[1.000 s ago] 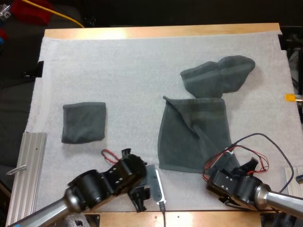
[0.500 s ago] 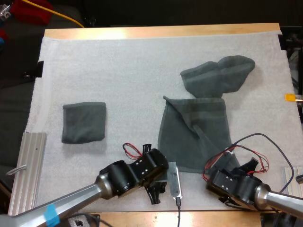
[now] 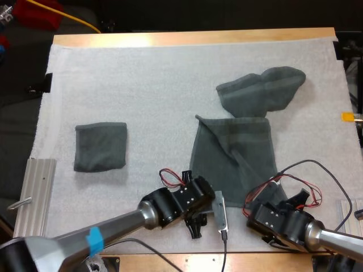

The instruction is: Pick towel from pile, fold and stack

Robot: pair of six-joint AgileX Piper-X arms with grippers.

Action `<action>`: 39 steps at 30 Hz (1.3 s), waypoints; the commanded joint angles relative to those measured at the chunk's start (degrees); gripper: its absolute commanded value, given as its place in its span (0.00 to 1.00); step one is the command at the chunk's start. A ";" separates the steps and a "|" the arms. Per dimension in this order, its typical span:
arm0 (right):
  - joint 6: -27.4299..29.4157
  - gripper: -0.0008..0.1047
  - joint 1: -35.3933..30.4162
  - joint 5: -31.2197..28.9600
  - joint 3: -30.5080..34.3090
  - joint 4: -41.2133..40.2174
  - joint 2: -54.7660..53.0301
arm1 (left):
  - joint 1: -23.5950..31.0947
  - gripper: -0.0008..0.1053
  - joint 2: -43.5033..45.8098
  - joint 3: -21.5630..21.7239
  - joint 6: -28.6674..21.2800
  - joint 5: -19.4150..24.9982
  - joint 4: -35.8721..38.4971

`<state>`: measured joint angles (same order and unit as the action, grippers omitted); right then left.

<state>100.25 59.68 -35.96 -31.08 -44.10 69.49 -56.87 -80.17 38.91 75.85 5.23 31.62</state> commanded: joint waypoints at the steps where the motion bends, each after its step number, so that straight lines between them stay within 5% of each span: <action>1: -0.21 0.02 -0.17 0.09 -0.29 -1.32 0.20 | -0.05 0.61 -1.06 0.46 -0.31 2.05 -0.45; 10: -2.52 0.02 -0.17 1.67 -0.29 -1.32 0.20 | 4.01 0.61 -4.33 0.54 3.22 3.90 -3.68; 17: -4.55 0.02 -0.17 2.33 -0.29 -1.32 0.20 | 4.74 0.60 -4.33 0.74 3.21 -1.35 -4.64; 29: -6.87 0.02 -0.17 3.17 -0.29 -1.32 0.20 | 4.74 0.04 -4.33 0.74 3.21 -0.88 -3.37; 39: -11.59 0.02 -0.17 3.18 -0.86 -1.78 0.10 | 4.74 0.01 -1.76 3.51 3.61 1.40 5.10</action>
<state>89.07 59.68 -32.83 -31.56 -44.77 69.49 -52.04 -82.91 41.77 78.95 5.55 35.67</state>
